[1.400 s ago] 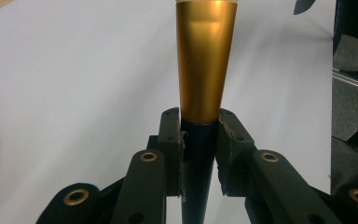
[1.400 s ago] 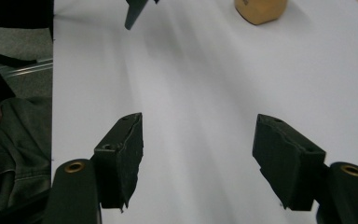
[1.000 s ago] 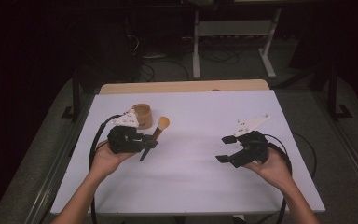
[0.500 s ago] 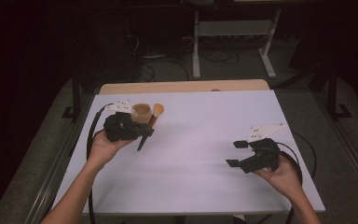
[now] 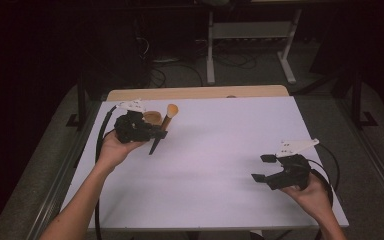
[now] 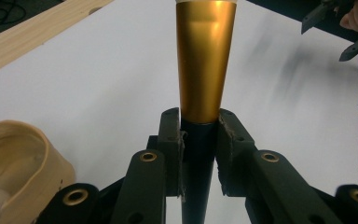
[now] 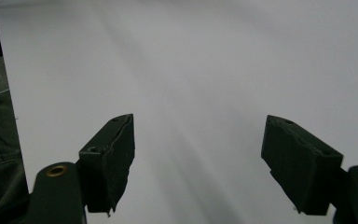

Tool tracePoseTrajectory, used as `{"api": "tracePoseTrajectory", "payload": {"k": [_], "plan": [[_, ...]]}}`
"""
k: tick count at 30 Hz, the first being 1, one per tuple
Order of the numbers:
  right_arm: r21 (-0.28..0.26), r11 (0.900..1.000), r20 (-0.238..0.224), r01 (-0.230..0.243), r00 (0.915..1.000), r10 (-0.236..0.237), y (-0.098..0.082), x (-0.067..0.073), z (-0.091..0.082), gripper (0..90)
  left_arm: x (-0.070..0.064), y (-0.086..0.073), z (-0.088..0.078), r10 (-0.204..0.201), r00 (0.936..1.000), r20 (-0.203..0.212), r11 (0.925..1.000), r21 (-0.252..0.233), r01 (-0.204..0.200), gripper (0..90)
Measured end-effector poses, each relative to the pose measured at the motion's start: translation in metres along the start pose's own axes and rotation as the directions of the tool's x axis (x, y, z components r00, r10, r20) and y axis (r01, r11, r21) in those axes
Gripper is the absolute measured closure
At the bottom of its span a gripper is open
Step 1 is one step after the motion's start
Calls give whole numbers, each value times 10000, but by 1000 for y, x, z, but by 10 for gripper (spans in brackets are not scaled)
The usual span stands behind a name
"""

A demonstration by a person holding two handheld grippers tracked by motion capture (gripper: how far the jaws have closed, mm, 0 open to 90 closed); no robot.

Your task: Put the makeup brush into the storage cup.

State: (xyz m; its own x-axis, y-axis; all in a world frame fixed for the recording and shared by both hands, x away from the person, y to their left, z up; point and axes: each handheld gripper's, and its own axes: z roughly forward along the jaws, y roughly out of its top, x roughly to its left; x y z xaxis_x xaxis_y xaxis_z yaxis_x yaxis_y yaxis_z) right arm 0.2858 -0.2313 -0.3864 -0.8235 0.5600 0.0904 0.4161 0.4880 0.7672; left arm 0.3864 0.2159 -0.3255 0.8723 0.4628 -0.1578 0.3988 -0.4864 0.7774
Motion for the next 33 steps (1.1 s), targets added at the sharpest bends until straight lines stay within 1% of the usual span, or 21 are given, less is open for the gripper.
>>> {"api": "tracePoseTrajectory", "payload": {"k": [2, 3, 5, 6, 7, 8, 10, 11, 12, 13, 17, 19, 20, 22, 23, 25, 28, 29, 30, 31, 33], "plan": [[22, 10000, 50, -89, 9999, 89, -2, -1, -2, 246, 1, 2, 1, 43, 10000, -44, 10000, 41, -43, 734], [1, 10000, 66, -60, 10000, 60, -3, -1, -2, 246, 2, 4, 2, 120, 9999, -43, 9999, 66, -120, 734], [-19, 9999, 74, -171, 9998, 171, -4, -2, -4, 245, 2, 7, 3, 116, 9999, -43, 9999, 88, -116, 734], [-75, 9999, 78, -104, 9999, 105, -5, -3, -4, 245, 3, 8, 2, 224, 9997, -48, 9996, 151, -224, 734], [-61, 9999, 114, -153, 9998, 153, -6, -3, -4, 244, 3, 10, 3, 150, 9999, -50, 9999, 86, -149, 734], [-61, 9998, 140, -197, 9997, 197, -6, -3, -5, 243, 3, 11, 3, 198, 9998, -57, 9997, 106, -197, 734], [-88, 9998, 152, -205, 9997, 206, -7, -4, -5, 243, 4, 14, 4, 164, 9998, -67, 9998, 144, -163, 733], [-71, 9996, 165, -284, 9995, 285, -7, -4, -5, 241, 5, 15, 3, 224, 9997, -80, 9996, 166, -222, 733], [-106, 9997, 190, -217, 9996, 219, -8, -5, -5, 241, 6, 16, 3, 184, 9998, -49, 9997, 166, -183, 733], [-98, 9996, 190, -282, 9994, 284, -8, -5, -5, 240, 7, 17, 3, 179, 9998, -55, 9997, 155, -178, 733], [-136, 9995, 231, -293, 9993, 296, -9, -5, -6, 239, 11, 21, 2, 163, 9998, -65, 9998, 118, -162, 733], [-122, 9993, 240, -342, 9991, 345, -9, -5, -6, 239, 13, 23, 1, 91, 9999, -85, 9999, 115, -90, 733], [-135, 9994, 254, -325, 9991, 329, -9, -6, -6, 239, 14, 25, 1, 132, 9999, -78, 9998, 130, -131, 733], [-184, 9993, 255, -330, 9991, 335, -10, -6, -6, 238, 16, 26, 1, 32, 9999, -108, 10000, 81, -31, 733], [-178, 9991, 251, -376, 9990, 381, -10, -6, -6, 238, 17, 27, 0, 95, 9999, -98, 9999, 135, -94, 733], [-182, 9993, 265, -338, 9991, 343, -10, -7, -6, 238, 19, 29, 1, 52, 9999, -116, 10000, 83, -51, 733], [-183, 9994, 280, -309, 9991, 314, -10, -7, -6, 238, 23, 30, 1, 47, 9999, -140, 9998, 177, -45, 733], [-163, 9993, 296, -324, 9990, 328, -10, -7, -6, 238, 25, 32, 1, 100, 9998, -165, 9998, 184, -97, 733], [-141, 9993, 294, -360, 9989, 364, -11, -7, -6, 238, 25, 32, 1, 28, 9999, -151, 9999, 167, -26, 733], [-138, 9993, 292, -345, 9990, 349, -11, -7, -5, 238, 27, 34, 0, 115, 9998, -162, 9997, 208, -112, 733], [-148, 9993, 281, -342, 9990, 346, -11, -8, -5, 238, 28, 38, -1, 35, 9999, -169, 9999, 136, -33, 733]]}}
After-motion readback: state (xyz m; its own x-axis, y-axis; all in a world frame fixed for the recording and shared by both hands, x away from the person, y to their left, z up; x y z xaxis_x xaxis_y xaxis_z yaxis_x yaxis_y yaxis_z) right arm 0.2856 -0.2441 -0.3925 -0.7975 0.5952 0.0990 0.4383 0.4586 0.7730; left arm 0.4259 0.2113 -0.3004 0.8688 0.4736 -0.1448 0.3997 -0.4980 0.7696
